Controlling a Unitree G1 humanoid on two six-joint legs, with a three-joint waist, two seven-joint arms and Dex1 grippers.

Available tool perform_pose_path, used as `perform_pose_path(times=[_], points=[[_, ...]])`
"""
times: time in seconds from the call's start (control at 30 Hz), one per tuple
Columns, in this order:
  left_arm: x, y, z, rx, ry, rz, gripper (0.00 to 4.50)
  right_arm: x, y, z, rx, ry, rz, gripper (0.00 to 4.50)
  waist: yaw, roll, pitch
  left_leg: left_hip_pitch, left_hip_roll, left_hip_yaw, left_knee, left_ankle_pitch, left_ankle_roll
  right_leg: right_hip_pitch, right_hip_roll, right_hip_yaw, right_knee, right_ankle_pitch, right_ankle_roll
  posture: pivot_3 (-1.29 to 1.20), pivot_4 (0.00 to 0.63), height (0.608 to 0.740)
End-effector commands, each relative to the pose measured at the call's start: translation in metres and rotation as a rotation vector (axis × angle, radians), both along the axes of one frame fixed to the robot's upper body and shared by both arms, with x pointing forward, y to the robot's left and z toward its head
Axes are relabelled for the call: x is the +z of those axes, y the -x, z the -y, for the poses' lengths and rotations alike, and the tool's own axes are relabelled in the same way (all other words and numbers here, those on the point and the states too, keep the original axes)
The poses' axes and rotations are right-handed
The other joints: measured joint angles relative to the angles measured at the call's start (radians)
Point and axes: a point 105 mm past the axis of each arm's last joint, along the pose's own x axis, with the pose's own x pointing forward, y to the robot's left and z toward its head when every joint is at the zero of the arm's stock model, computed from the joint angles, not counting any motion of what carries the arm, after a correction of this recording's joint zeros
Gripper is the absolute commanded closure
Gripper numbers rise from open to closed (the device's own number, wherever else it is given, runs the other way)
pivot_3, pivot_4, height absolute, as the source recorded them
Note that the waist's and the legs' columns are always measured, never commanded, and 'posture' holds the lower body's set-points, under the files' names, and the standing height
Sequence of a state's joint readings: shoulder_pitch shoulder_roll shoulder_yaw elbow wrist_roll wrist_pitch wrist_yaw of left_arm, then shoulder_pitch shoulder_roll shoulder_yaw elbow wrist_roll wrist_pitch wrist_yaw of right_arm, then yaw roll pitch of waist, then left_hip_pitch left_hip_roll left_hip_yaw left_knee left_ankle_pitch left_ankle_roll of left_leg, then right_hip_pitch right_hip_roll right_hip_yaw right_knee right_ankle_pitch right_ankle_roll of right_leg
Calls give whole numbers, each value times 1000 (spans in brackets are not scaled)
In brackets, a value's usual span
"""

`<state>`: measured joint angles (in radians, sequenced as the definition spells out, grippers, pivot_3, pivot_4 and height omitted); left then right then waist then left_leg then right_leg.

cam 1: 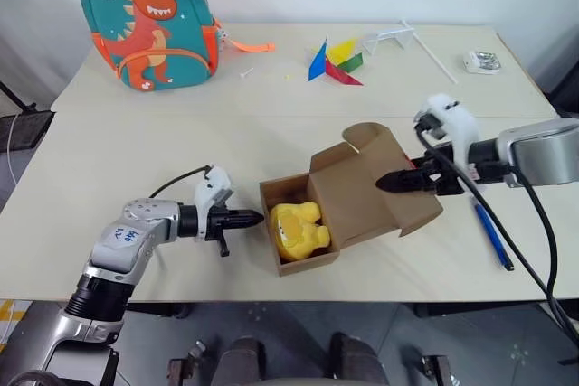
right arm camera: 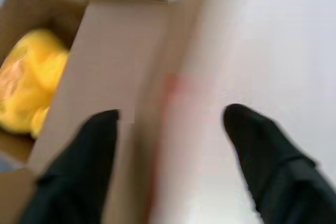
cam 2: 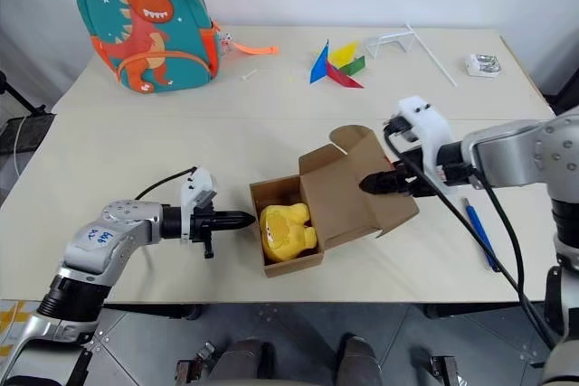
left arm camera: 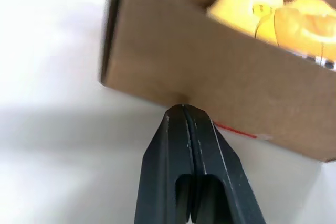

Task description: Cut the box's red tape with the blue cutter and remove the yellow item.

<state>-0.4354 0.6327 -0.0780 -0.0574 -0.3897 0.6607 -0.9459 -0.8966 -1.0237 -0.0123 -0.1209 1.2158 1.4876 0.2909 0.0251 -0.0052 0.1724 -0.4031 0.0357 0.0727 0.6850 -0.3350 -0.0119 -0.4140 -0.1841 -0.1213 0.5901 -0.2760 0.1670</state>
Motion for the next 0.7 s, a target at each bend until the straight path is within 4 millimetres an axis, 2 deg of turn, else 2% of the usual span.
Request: perform_pose_path(times=[0.03,0.13,0.2,0.23,0.27,0.3,0.33,0.43,0.47,0.53,0.6,0.7], points=[[19,-3,-11,18,43,67,4500,30,4,20,-17,-53,166,26,1,0,0,0,0,0,0,0,0,0,0,0,0,0,0,0,150,740],[22,-7,-24,46,38,95,4500,28,13,27,29,-48,204,26,1,0,0,0,0,0,0,0,0,0,0,0,0,0,0,0,150,740],[26,-6,-33,51,24,137,4500,31,18,26,107,-85,302,26,-2,0,0,1,0,0,0,0,0,0,0,0,0,0,0,0,150,740],[33,-8,-43,75,39,201,4500,38,25,23,184,-128,394,26,-3,0,0,1,0,0,0,0,0,1,0,0,0,0,0,0,150,740],[42,-9,-60,111,60,295,4500,49,31,24,211,-235,464,26,-5,-2,1,1,0,1,0,0,0,1,0,1,0,0,0,0,150,740],[43,-4,-77,118,31,352,4500,59,35,28,211,-304,554,26,-7,-2,1,2,1,2,-1,0,0,1,0,1,0,0,0,0,150,740],[39,3,-90,104,-11,350,4319,63,39,31,215,-359,612,5,-10,-2,1,3,1,3,0,0,0,1,0,1,1,0,0,0,150,740],[40,19,-121,111,21,232,3697,33,53,32,316,-306,598,0,-11,-3,1,4,1,4,-2,0,0,1,0,1,1,0,0,0,150,740],[40,21,-131,118,-3,237,3375,29,55,31,322,-305,634,0,-7,-3,2,5,1,3,-2,0,0,2,0,1,1,0,0,0,150,740],[44,28,-149,139,-37,232,2737,18,73,20,460,-272,698,0,0,-3,2,7,1,4,-1,0,0,4,0,1,0,0,0,0,150,740],[49,36,-160,135,-62,216,2167,3,90,11,591,-219,719,0,4,-2,2,7,1,4,-1,0,0,4,0,2,0,0,0,0,150,740],[58,42,-161,97,-109,225,1231,7,98,5,584,-274,750,0,-1,-3,2,10,1,5,-1,-1,0,6,0,3,1,0,0,0,150,740]])
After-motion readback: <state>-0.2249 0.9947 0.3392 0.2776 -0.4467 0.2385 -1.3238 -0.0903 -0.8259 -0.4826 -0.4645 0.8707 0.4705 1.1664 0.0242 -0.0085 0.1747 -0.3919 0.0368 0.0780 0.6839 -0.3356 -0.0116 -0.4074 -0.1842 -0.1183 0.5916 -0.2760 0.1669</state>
